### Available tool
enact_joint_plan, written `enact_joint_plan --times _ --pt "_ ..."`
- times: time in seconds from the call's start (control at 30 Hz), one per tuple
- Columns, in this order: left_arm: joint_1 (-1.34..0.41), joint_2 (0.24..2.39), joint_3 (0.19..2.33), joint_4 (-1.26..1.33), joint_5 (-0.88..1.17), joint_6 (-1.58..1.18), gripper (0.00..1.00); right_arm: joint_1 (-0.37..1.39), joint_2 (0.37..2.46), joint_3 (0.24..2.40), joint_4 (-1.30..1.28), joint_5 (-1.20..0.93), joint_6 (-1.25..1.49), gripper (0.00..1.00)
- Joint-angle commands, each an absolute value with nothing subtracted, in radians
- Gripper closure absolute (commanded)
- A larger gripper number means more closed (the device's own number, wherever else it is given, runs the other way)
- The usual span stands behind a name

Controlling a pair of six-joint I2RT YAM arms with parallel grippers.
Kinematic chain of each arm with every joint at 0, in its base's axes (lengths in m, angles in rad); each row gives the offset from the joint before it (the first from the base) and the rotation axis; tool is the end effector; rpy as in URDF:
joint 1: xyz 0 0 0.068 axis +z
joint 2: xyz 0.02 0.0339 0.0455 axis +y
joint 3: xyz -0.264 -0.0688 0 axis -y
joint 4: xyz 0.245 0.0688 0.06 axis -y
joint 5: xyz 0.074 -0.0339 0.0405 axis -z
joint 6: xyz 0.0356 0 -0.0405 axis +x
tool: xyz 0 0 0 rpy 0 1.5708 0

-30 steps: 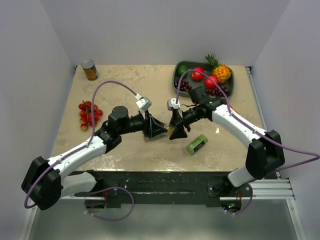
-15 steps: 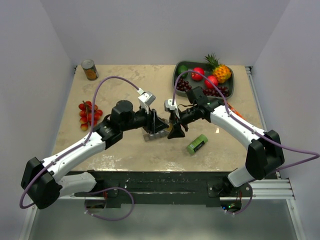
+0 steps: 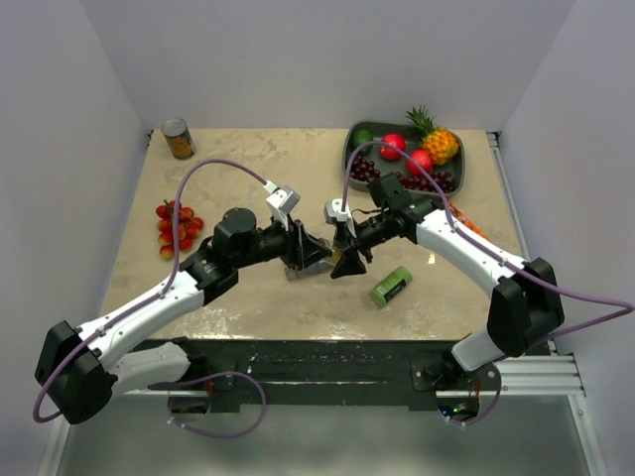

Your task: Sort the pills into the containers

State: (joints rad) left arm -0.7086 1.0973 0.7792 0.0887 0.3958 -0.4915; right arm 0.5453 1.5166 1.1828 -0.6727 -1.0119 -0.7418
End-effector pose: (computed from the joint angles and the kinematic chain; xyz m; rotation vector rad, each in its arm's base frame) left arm 0.1848 -0.1765 0.3045 0.5140 1.8842 -1.1833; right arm 0.2464 0.1848 0.2751 -1.6344 1.5785 1.1732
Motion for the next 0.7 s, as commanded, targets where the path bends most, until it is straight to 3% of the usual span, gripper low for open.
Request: enact_joint_plan --times 0.0,0.07,0.1,0.2,0.37,0.5,0.67 --pt "-0.701 1.037 0.718 0.179 0.351 -0.52 0.62 0.549 1.491 1.195 -0.712 -1.069 -0.765 1.0" --pt "-0.698 1.02 0.709 0.189 0.345 -0.526 0.49 0.548 1.488 1.19 -0.71 -1.063 -0.769 1.0" --pt "-0.698 1.0 0.701 0.189 0.341 -0.528 0.37 0.549 1.486 1.189 -0.713 -1.058 -0.77 1.0" --pt "-0.692 0.951 0.687 0.181 0.315 -0.516 0.23 0.549 1.479 1.186 -0.722 -1.036 -0.79 1.0" --pt "-0.686 0.812 0.652 0.132 0.221 -0.437 0.15 0.548 1.453 1.17 -0.744 -0.993 -0.841 1.0" --pt "-0.681 0.712 0.626 0.091 0.166 -0.373 0.0 0.549 1.431 1.151 -0.745 -0.96 -0.862 1.0" --pt "-0.681 0.687 0.629 0.014 0.259 -0.217 0.0 0.549 1.416 1.135 -0.752 -0.93 -0.887 1.0"
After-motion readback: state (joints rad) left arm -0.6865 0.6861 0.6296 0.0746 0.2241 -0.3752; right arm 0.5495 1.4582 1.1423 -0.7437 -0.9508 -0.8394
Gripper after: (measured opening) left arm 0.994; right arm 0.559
